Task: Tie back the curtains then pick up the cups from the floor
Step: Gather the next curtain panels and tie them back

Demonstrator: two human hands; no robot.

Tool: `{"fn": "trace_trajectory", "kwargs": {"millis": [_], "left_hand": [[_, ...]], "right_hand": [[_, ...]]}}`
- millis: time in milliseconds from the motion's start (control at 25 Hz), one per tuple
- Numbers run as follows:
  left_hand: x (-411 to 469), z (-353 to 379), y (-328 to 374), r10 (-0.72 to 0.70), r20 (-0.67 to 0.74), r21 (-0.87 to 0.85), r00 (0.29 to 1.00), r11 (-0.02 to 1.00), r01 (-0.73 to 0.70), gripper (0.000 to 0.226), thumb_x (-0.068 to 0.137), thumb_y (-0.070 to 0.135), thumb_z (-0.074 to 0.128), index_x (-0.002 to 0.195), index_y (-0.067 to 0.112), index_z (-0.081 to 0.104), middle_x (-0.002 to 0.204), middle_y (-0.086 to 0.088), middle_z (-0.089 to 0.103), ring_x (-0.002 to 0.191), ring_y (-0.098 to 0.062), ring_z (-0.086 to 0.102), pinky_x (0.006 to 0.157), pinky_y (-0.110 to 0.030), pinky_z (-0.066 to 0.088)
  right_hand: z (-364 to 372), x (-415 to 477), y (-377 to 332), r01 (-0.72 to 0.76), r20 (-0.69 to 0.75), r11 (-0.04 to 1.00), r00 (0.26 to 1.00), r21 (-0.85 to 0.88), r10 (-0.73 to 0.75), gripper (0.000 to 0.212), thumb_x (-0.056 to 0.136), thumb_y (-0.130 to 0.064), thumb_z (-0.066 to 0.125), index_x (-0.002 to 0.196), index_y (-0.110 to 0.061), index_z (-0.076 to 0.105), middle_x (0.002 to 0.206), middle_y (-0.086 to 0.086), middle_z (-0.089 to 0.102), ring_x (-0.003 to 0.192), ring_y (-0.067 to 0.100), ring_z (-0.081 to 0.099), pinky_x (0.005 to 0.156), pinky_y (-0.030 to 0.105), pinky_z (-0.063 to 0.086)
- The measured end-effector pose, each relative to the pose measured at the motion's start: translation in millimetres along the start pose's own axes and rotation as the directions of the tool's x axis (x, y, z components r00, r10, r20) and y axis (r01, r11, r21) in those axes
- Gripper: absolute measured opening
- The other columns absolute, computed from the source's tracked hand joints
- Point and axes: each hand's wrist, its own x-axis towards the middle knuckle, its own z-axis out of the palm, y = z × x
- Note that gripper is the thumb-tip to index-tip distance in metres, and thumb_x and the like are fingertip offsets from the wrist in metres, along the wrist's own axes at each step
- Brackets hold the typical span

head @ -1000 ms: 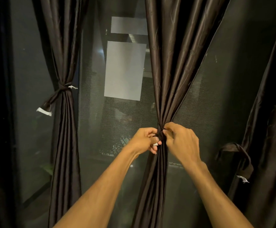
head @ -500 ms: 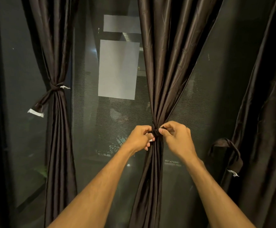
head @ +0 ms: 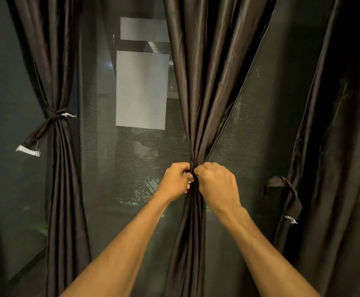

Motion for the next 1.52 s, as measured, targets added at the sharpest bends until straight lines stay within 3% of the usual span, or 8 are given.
{"fn": "trace_trajectory", "kwargs": {"millis": [120, 240, 400, 520, 600, 760, 960, 1520], "left_hand": [[1.8, 0.4, -5.2, 0.047, -0.04, 0.136, 0.998, 0.99, -0.042, 0.024, 0.089, 0.0, 0.051, 0.068, 0.011, 0.057, 0.056, 0.003, 0.054, 0.05, -0.011, 0.049, 0.054, -0.03, 0.043], [3.2, -0.1, -7.6, 0.079, -0.042, 0.179, 0.996, 0.981, -0.071, 0.016, 0.089, 0.006, 0.054, 0.078, 0.011, 0.063, 0.063, 0.002, 0.059, 0.056, -0.01, 0.051, 0.06, -0.033, 0.046], [4.6, -0.9, -8.2, 0.083, -0.046, 0.167, 0.996, 0.983, -0.074, 0.014, 0.092, 0.009, 0.055, 0.084, 0.007, 0.067, 0.072, -0.011, 0.067, 0.056, -0.012, 0.053, 0.063, -0.041, 0.052], [4.3, 0.6, -6.6, 0.077, -0.03, 0.155, 0.997, 0.985, -0.071, 0.015, 0.094, 0.01, 0.054, 0.085, 0.005, 0.066, 0.075, -0.014, 0.068, 0.059, -0.012, 0.055, 0.064, -0.041, 0.052], [2.1, 2.3, -2.9, 0.078, -0.021, 0.14, 0.997, 0.987, -0.074, 0.017, 0.095, 0.009, 0.053, 0.085, 0.005, 0.065, 0.069, -0.006, 0.064, 0.056, -0.01, 0.053, 0.061, -0.037, 0.051], [-0.3, -1.4, -3.5, 0.092, -0.009, 0.134, 0.996, 0.987, -0.09, 0.019, 0.095, 0.009, 0.053, 0.079, 0.002, 0.062, 0.067, -0.001, 0.061, 0.055, -0.012, 0.051, 0.058, -0.032, 0.045], [-8.2, -15.9, -11.5, 0.0, -0.02, -0.069, 1.0, 0.998, -0.001, 0.013, 0.093, 0.003, 0.058, 0.085, 0.009, 0.068, 0.066, -0.002, 0.063, 0.05, -0.007, 0.051, 0.046, -0.016, 0.039], [-35.4, -3.6, -10.9, -0.083, -0.151, -0.07, 0.985, 0.995, 0.073, 0.012, 0.094, 0.006, 0.057, 0.086, 0.011, 0.064, 0.073, -0.007, 0.064, 0.043, -0.005, 0.046, 0.046, -0.017, 0.039]], "right_hand": [[-0.7, 7.5, -2.5, -0.155, 0.043, 0.978, 0.988, 0.137, 0.15, 0.009, 0.08, -0.015, 0.075, 0.081, -0.015, 0.066, 0.08, 0.005, 0.068, 0.075, 0.026, 0.066, 0.059, 0.032, 0.044], [3.5, 21.5, 13.7, -0.538, 0.272, 0.675, 0.841, 0.505, 0.467, 0.014, 0.09, -0.022, 0.066, 0.081, -0.018, 0.056, 0.083, 0.009, 0.07, 0.074, 0.025, 0.071, 0.069, 0.039, 0.054], [-1.9, 27.4, 24.2, -0.671, 0.493, 0.266, 0.708, 0.692, 0.505, 0.021, 0.093, -0.011, 0.064, 0.08, -0.011, 0.047, 0.088, 0.023, 0.072, 0.065, 0.025, 0.074, 0.073, 0.05, 0.06], [-10.5, 24.3, 27.7, -0.427, 0.285, 0.794, 0.9, 0.433, 0.329, 0.01, 0.093, -0.018, 0.064, 0.087, -0.014, 0.057, 0.084, 0.011, 0.071, 0.076, 0.029, 0.071, 0.069, 0.043, 0.056], [-13.8, 21.6, 23.8, -0.172, 0.21, 0.975, 0.967, 0.139, 0.141, 0.009, 0.095, -0.023, 0.06, 0.095, -0.014, 0.062, 0.09, 0.006, 0.07, 0.089, 0.032, 0.066, 0.068, 0.038, 0.048], [-8.5, 8.4, 22.5, -0.262, 0.083, 0.933, 0.965, 0.248, 0.249, 0.014, 0.095, -0.025, 0.06, 0.1, -0.015, 0.069, 0.091, 0.003, 0.072, 0.088, 0.028, 0.067, 0.071, 0.04, 0.052], [-17.6, 17.8, 45.1, -0.547, 0.202, 0.575, 0.807, 0.608, 0.555, 0.007, 0.084, -0.019, 0.077, 0.079, -0.022, 0.074, 0.059, -0.007, 0.067, 0.054, 0.002, 0.065, 0.066, 0.027, 0.057], [-12.5, 8.8, 52.5, -0.506, 0.313, 0.578, 0.859, 0.64, 0.406, 0.007, 0.093, -0.015, 0.066, 0.086, -0.016, 0.065, 0.07, 0.002, 0.07, 0.055, 0.006, 0.065, 0.063, 0.028, 0.057]]}}
